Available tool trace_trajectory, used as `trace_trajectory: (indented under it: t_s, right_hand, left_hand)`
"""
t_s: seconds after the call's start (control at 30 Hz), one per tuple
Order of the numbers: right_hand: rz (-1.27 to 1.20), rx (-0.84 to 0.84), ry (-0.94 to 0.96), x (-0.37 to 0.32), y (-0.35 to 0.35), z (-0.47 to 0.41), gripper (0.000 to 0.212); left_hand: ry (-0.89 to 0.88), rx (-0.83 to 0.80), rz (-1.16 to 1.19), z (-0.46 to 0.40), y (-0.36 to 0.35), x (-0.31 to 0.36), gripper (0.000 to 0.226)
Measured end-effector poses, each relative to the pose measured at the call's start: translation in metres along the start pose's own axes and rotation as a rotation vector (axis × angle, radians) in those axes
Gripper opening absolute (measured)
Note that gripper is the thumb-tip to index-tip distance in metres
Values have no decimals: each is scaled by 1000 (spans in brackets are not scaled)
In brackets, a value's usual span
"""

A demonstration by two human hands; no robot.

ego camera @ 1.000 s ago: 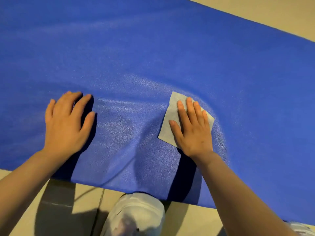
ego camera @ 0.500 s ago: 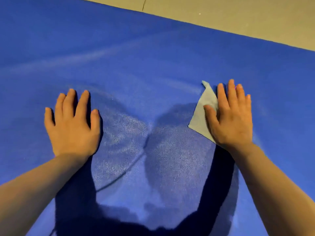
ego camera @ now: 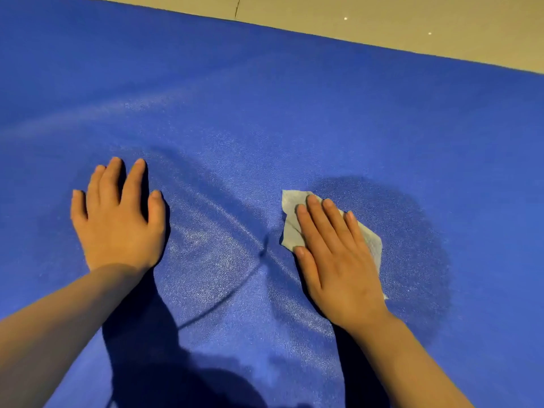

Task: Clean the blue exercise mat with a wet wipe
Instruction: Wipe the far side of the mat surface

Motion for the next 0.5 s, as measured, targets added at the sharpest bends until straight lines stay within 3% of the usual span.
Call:
trace_trajectory:
  t_s: [0.2, 0.3, 0.4, 0.47, 0.5]
  right_hand:
    - [-95, -80, -5, -4, 5, 3, 59]
    - [-151, 87, -39, -18, 23, -2, 40]
    - [-657, 261, -266, -41, 54, -16, 24]
    - [-1106, 269, -431, -47, 62, -29, 21]
    - [-1210, 267, -497, -42, 62, -32, 20]
  left_hand:
    - [-3, -10, 13, 0, 0, -1, 61]
    - [0, -12, 27, 0, 2, 0, 62]
    - [1, -14, 26, 0, 3, 1, 62]
    - [6, -12, 16, 0, 2, 1, 62]
    - [6, -11, 11, 1, 2, 1, 62]
Point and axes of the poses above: each hand's wrist, its own z-axis away from the middle knuckle, its own y-axis out of the back of the hand, x = y × z, the point moved 4 cm from there along -z, towards the middle knuckle, and after that the axes turned 10 degrees about y, right-handed, at the moved point
